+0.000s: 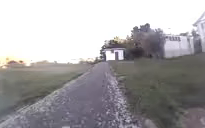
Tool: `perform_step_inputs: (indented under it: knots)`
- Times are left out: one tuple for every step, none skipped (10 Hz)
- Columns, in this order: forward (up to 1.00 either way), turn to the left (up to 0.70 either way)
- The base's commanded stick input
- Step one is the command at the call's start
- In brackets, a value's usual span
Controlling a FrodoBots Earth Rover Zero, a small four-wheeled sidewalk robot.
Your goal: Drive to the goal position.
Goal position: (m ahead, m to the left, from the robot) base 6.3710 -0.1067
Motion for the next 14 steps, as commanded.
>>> perform_step_inputs:
  knots:
    - [1.00, 0.00]
    - [1.00, 0.00]
    - [1.00, 0.10]
    - [1.00, 0.23]
    - [1.00, 0.38]
    - [1.00, 0.38]
    - [1.00, 0.38]
    - [1.00, 0.04]
    - [1.00, 0.01]
    - [1.00, 0.00]
    - [1.00, 0.00]
    - [1.00, 0.00]
    - [1.00, 0.00]
    - [1.00, 0.00]
